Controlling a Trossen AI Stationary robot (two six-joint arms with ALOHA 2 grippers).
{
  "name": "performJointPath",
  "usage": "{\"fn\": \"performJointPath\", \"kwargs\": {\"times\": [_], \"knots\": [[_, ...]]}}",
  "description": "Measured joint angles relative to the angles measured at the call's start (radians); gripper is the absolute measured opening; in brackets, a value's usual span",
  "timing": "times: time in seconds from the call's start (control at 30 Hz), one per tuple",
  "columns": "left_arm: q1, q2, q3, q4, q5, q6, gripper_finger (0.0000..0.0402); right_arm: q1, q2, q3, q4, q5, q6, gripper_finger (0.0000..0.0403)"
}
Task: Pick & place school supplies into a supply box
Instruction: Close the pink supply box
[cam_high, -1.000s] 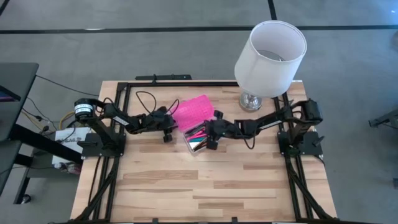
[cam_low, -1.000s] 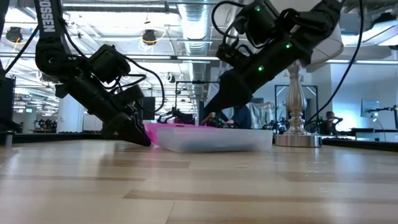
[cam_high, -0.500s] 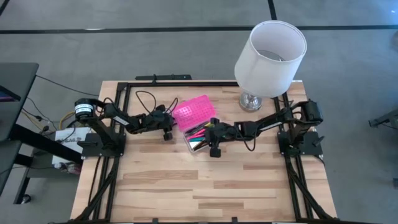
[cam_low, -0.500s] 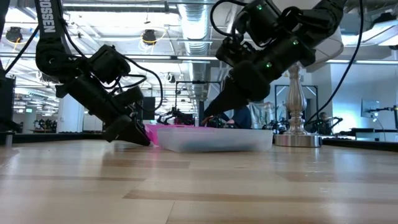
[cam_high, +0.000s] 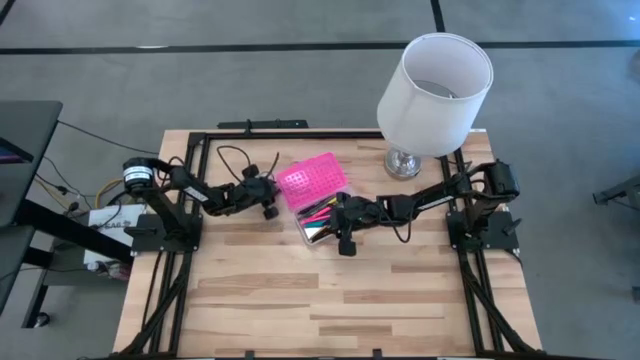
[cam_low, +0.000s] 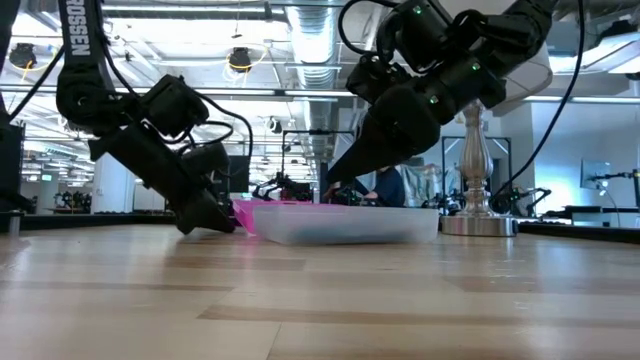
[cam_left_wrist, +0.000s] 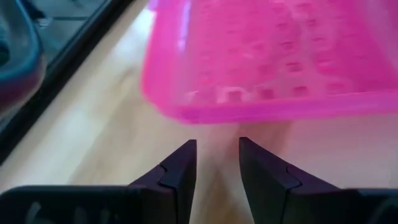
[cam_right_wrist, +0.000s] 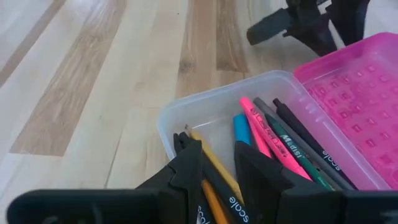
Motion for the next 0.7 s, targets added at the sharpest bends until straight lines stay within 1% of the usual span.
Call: {"fn": "performJointPath", "kwargs": {"times": [0.13,0.23,0.33,0.43,0.7], "knots": [[0.017,0.0,-0.001,0.013,-0.085,0.016,0.0114,0.0,0.0,0.0,0.006,-0.001,0.001,0.0091],[0.058,-0.001,-0.001,0.032,-0.085,0.047,0.0114,0.0,0.0,0.0,0.007,-0.003,0.008,0.0091],[0.124,0.0,0.0,0.052,-0.009,0.078,0.0114,0.0,0.0,0.0,0.013,-0.004,0.032,0.0091],[0.193,0.0,-0.003,0.094,0.11,0.112,0.0114,0.0,0.0,0.0,0.013,-0.004,0.035,0.0091],[0.324,0.002,-0.002,0.138,0.342,0.083,0.0114,-0.005,0.0,0.0,0.013,-0.032,0.053,0.0091]]}}
